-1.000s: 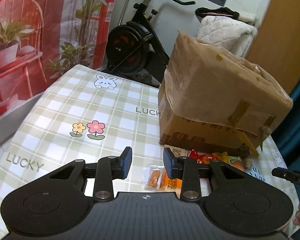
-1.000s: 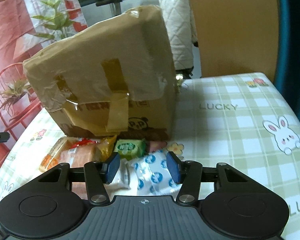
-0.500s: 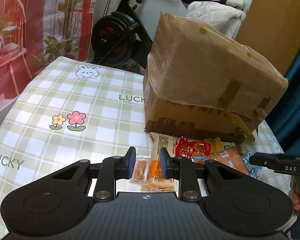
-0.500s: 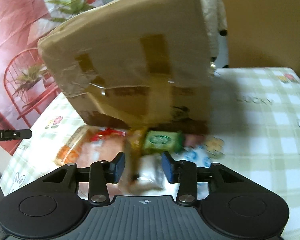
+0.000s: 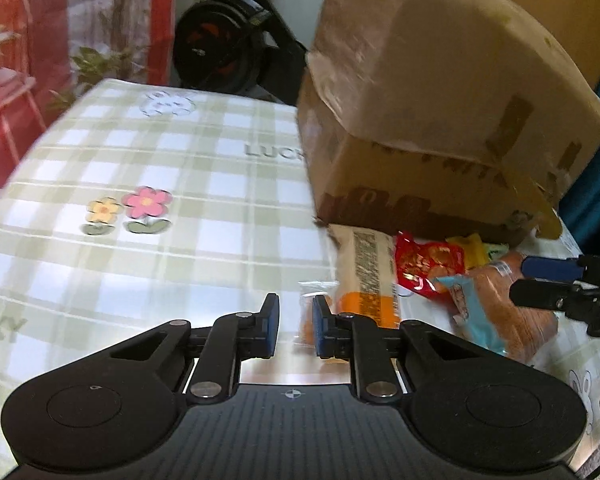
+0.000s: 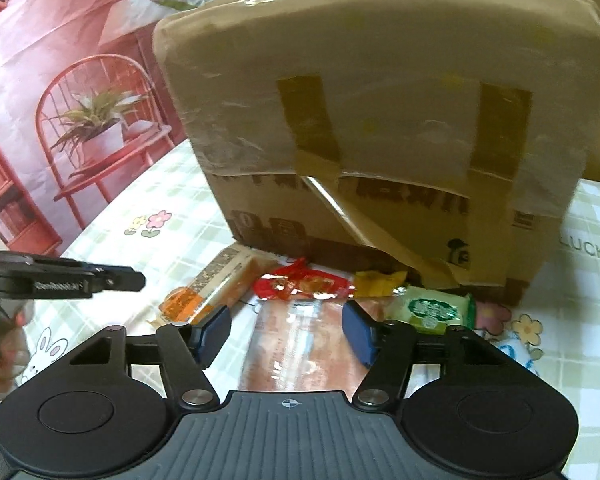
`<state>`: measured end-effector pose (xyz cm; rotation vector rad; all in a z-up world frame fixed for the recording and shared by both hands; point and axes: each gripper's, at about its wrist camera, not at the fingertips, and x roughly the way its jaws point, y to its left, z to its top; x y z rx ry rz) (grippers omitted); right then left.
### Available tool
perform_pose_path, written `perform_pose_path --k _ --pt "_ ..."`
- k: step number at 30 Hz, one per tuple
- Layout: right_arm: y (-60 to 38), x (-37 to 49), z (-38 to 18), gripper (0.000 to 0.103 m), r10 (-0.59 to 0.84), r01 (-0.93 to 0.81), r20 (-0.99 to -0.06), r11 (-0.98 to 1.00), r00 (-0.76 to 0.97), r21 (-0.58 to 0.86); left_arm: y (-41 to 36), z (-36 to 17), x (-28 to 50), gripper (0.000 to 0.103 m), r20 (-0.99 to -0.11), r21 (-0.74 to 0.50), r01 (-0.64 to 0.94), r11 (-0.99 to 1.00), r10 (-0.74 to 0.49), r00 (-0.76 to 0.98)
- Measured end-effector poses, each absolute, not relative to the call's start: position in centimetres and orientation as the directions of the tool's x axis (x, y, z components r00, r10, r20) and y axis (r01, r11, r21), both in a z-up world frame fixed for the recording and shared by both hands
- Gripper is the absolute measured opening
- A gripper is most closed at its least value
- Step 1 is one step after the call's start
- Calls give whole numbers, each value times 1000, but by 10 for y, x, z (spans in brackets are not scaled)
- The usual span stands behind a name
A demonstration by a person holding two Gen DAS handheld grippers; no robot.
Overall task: Organize snacks
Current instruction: 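Grasp the clear orange snack packet with the left tool while the right tool grasps the white-blue packet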
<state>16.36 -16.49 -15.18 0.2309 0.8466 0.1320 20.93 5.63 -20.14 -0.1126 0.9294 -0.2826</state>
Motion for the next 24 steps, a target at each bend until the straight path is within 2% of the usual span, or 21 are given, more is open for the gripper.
perform_pose_path --k 11,20,24 --pt "-210 137 -158 58 100 91 -727 971 680 220 36 -230 216 21 -783 -208 213 955 -293 549" --pt "-253 122 -178 52 -28 182 -761 976 648 119 38 -222 207 18 -770 -174 192 966 -255 585" --pt "-263 121 -191 52 -5 163 -790 979 613 120 45 -210 201 18 -750 -187 181 966 -259 609"
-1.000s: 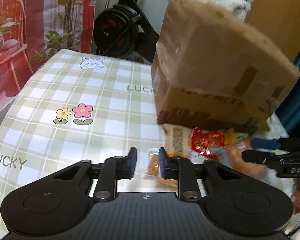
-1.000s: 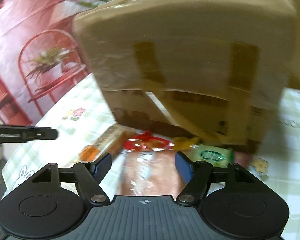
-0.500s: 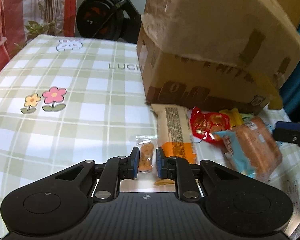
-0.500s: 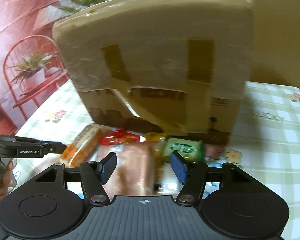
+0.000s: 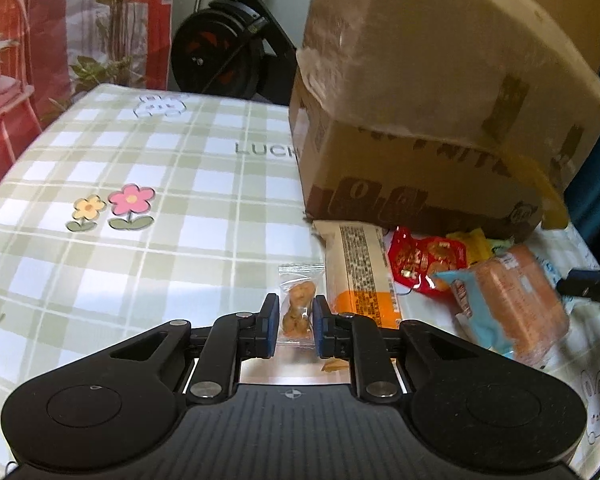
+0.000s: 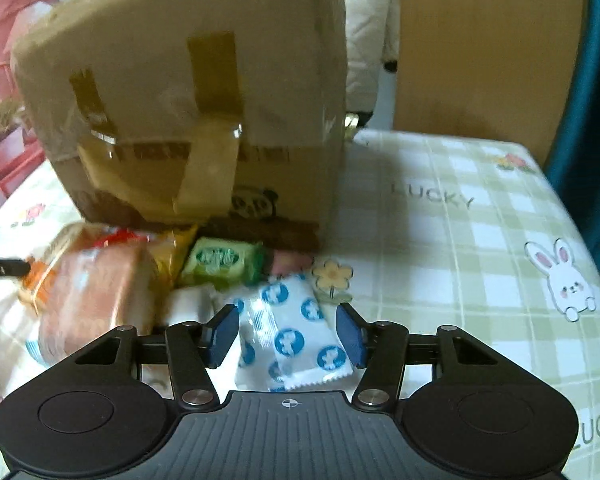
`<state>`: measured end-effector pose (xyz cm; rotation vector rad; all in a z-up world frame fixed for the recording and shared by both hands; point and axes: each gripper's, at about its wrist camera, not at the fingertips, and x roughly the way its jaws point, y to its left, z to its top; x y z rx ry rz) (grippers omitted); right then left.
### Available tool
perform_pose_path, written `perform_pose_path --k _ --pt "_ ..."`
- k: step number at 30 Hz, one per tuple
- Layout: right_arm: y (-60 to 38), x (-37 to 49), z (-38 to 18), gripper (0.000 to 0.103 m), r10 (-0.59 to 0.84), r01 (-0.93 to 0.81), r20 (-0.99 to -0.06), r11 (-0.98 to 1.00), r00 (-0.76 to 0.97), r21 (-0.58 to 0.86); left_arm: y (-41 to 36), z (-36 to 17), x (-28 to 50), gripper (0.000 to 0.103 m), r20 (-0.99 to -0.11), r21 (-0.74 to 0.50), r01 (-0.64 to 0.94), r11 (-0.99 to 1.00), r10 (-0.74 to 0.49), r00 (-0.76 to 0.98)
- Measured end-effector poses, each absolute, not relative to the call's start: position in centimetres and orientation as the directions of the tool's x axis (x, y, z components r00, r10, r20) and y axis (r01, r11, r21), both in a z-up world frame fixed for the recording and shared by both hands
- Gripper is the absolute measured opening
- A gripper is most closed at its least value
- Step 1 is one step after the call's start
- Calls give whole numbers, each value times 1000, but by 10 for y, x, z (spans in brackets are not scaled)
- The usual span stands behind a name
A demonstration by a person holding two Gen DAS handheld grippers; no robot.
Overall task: Organize snacks
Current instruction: 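Grasp the clear orange snack packet with the left tool while the right tool grasps the white-blue packet, then carry both packets over the box and open both tools to drop them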
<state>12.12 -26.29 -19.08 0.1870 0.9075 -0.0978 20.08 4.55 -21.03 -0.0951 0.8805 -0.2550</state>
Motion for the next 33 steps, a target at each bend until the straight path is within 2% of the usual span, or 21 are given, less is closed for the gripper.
perform_pose_path --k 1,3,6,8,11,15,20,25,30,33 --pt "-262 123 -194 53 -4 150 -795 983 607 110 46 -207 199 18 -745 -188 181 965 -260 614" --pt "-259 126 -199 61 -16 134 -798 988 602 82 47 -201 197 19 -737 -191 179 965 -262 623" --pt "-257 134 -209 61 -5 113 -804 991 595 78 47 -192 194 19 -726 -194 178 965 -263 635" --pt "-257 139 -215 58 -4 109 -812 991 583 74 45 -186 193 19 -716 -199 178 964 -267 645" --pt "-259 136 -215 46 15 104 -807 990 590 95 43 -175 190 19 -698 -206 183 961 -276 661" --pt "-264 122 -203 44 29 113 -776 985 630 128 37 -160 188 19 -667 -211 201 957 -291 685" --pt "-278 98 -165 44 8 154 -694 973 720 171 24 -132 186 19 -601 -211 244 947 -323 731" --pt "-291 86 -106 44 -31 155 -553 971 833 180 15 -93 193 19 -512 -209 283 936 -352 783" --pt "-299 107 -46 44 -17 88 -415 985 910 151 2 -58 217 19 -430 -202 313 928 -371 823" --pt "-298 142 -19 44 -8 38 -366 996 931 75 -14 -43 237 19 -394 -194 336 921 -387 833"
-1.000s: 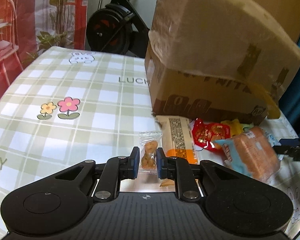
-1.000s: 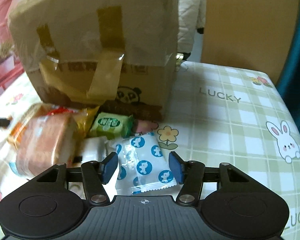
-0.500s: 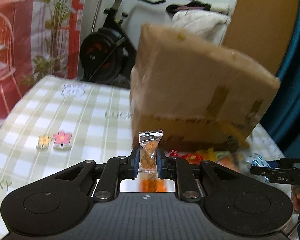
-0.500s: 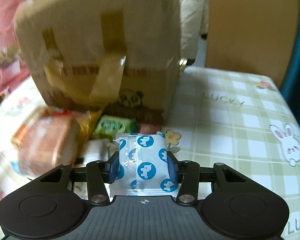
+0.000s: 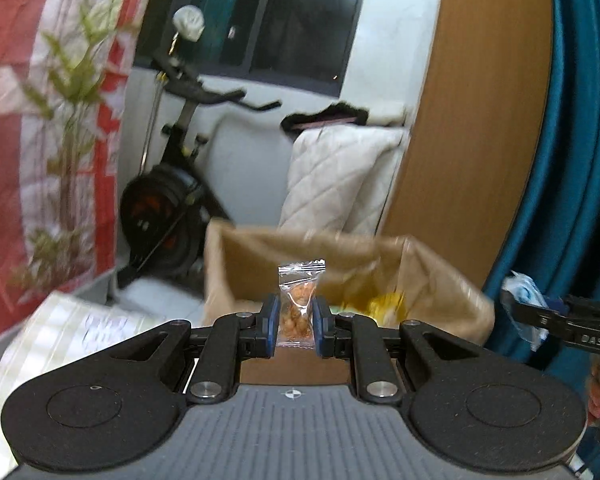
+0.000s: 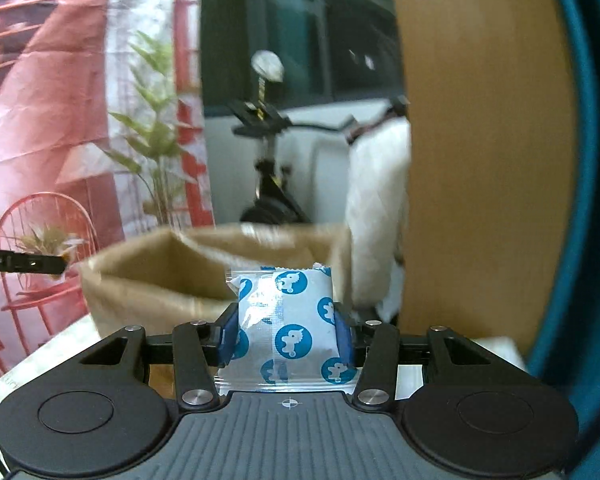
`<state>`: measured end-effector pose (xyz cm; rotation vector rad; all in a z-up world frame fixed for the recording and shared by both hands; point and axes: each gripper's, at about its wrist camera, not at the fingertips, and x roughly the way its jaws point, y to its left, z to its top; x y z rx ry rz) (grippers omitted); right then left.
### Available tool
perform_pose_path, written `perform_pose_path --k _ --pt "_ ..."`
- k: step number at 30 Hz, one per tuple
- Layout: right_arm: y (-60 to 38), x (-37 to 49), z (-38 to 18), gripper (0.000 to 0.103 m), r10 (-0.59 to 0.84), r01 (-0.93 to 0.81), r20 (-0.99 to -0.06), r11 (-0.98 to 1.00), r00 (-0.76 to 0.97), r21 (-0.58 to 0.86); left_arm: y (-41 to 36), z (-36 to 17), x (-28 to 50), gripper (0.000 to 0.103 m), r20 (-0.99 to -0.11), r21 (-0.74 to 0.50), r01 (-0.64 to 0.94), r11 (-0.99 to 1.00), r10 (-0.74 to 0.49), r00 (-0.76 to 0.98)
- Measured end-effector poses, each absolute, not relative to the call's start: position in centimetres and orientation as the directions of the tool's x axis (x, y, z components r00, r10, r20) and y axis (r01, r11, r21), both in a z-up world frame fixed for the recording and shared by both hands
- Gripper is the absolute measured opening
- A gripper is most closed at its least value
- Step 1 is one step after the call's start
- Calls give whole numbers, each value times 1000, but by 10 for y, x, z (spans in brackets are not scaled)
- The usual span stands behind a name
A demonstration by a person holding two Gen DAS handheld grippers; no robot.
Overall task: Organize snacks
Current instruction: 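Carry both packets over the box and open both tools to drop them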
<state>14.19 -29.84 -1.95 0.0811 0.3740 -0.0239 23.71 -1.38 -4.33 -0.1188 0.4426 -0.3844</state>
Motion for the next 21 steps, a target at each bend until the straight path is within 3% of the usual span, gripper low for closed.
perform_pose_path --k 4,13,14,15,17,21 --pt "-303 193 -6 44 9 16 -363 998 932 67 -36 -37 269 19 -401 -167 343 924 -381 833" --pt "-277 249 -29 45 -16 26 -451 1000 892 15 -51 -52 308 20 -476 -159 327 932 -362 801" --pt "-277 250 -30 46 -23 34 -458 999 889 15 -50 -53 310 24 -487 -158 323 933 -358 797" --pt "-275 250 -31 52 -32 45 -456 999 890 17 -47 -53 310 39 -501 -163 318 934 -355 789" --pt "-275 243 -30 63 -27 46 -445 998 895 31 -41 -52 306 55 -502 -169 312 935 -354 789" --pt "-275 226 -26 65 -11 27 -435 999 900 31 -34 -48 295 55 -502 -140 307 941 -335 798"
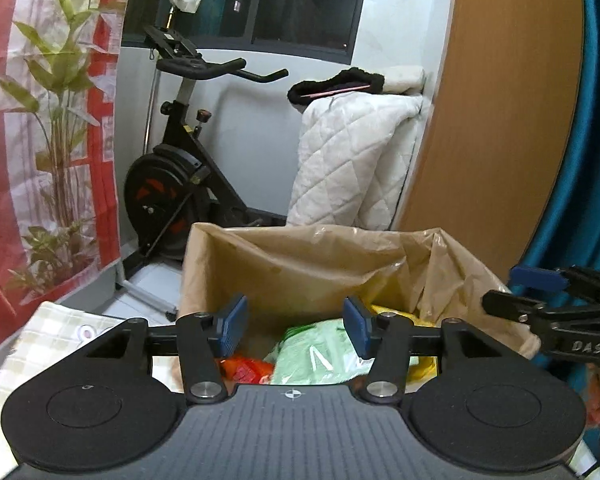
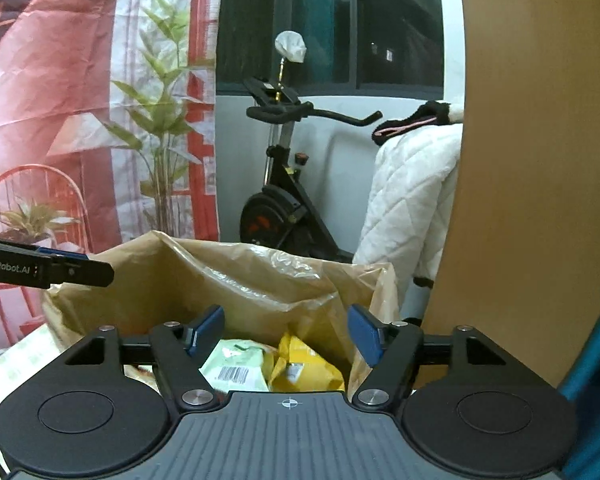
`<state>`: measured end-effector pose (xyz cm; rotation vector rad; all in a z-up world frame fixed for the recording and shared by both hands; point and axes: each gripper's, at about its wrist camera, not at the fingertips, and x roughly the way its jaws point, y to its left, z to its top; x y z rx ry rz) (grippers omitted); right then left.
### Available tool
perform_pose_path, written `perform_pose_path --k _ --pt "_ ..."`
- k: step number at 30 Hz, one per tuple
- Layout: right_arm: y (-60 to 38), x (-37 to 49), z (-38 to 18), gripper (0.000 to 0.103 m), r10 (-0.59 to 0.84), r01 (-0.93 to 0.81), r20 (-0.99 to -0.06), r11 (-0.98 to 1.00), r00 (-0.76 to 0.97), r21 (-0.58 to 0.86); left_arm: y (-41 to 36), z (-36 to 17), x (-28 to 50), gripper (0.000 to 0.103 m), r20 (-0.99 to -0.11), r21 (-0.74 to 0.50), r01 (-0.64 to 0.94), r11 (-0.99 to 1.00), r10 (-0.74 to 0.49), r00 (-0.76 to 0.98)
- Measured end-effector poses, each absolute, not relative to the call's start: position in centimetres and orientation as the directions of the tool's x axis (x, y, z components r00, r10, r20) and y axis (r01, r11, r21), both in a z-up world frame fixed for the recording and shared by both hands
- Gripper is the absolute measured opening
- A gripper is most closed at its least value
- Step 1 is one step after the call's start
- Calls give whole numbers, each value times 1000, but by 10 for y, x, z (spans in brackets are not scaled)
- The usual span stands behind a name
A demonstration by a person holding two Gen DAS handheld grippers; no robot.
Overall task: Organize snacks
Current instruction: 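Carry both packets over the box and open both tools to drop them, then lower both tools back toward the snacks in front of the box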
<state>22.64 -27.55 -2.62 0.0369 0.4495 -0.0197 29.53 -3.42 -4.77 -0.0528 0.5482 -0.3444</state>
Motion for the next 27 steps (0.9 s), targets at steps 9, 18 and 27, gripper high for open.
perform_pose_path --k 9,18,27 --pt "-269 178 -18 65 57 -23 -425 996 904 83 -22 -35 243 55 -496 -138 335 932 -358 791" --pt "-255 144 -58 65 112 -61 -498 991 860 117 -16 -75 203 55 -581 -217 339 915 -400 709" --pt "-230 135 -124 65 188 -130 -644 982 741 137 -15 -138 194 54 -679 -337 272 901 -433 592"
